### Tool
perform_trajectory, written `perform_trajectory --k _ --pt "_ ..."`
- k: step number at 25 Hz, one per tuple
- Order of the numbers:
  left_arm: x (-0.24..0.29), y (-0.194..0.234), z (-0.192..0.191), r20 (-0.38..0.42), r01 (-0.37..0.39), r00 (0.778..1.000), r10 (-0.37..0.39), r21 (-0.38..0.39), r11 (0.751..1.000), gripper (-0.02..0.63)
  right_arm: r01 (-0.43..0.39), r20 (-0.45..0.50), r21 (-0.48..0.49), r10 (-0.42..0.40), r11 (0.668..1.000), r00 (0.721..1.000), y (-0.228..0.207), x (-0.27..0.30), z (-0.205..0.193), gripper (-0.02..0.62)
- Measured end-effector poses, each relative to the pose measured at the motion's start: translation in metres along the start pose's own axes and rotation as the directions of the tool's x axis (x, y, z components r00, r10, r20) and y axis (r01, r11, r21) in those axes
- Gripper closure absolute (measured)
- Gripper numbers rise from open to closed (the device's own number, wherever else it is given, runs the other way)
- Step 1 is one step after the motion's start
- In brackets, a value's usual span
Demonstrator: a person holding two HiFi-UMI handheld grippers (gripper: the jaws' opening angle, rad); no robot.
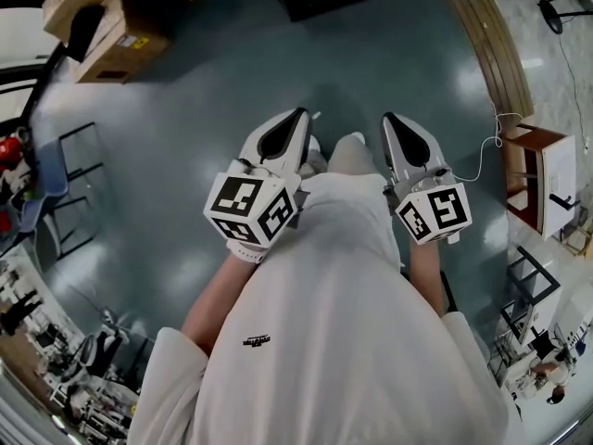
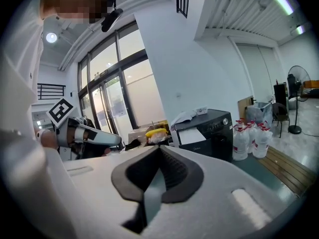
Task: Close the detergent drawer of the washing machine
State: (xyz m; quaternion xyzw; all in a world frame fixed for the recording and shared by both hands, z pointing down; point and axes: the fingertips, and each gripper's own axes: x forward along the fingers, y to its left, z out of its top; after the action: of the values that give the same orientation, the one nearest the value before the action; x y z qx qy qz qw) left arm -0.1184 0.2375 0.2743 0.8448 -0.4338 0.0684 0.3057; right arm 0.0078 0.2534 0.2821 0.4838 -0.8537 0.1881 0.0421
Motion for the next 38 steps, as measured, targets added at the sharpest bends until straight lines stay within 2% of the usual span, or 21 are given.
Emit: perform_trajectory --k 6,10,21,25,31,38 --pt "0.02 -0.002 0.005 -0.038 0.032 0.999 -0.031 0.014 0.999 0.591 0.042 0.015 0.027 -0.042 0.999 0.999 -0.016 0.006 0.005 0.594" --pt "0.037 0.005 0.012 -0.056 0.025 0.998 -0.023 0.024 0.999 0.591 0.05 0.01 0.05 -0.051 0.997 0.999 -0.033 0.022 0.004 0.594" --pt "0.108 0.04 0.07 -0.061 -0.011 0.998 0.014 0.049 0.999 0.591 0.032 0.04 0.053 -0.034 0.998 0.999 -0.094 0.105 0.046 0.594" --pt "0.131 0.054 0.103 -0.031 -0.026 0.999 0.028 0.047 0.999 0.591 0.003 0.042 0.027 -0.004 1.0 0.999 -0.111 0.143 0.07 0.594" --pt "0.163 0.069 0.132 -0.01 -0.069 0.998 0.07 0.036 0.997 0.591 -0.05 0.044 0.009 0.05 0.999 0.998 -0.134 0.183 0.097 0.594" --pt "0.207 0.068 0.146 -0.017 -0.098 0.995 0.099 0.061 0.993 0.591 -0.096 0.044 0.03 0.095 0.995 0.995 -0.174 0.211 0.104 0.594"
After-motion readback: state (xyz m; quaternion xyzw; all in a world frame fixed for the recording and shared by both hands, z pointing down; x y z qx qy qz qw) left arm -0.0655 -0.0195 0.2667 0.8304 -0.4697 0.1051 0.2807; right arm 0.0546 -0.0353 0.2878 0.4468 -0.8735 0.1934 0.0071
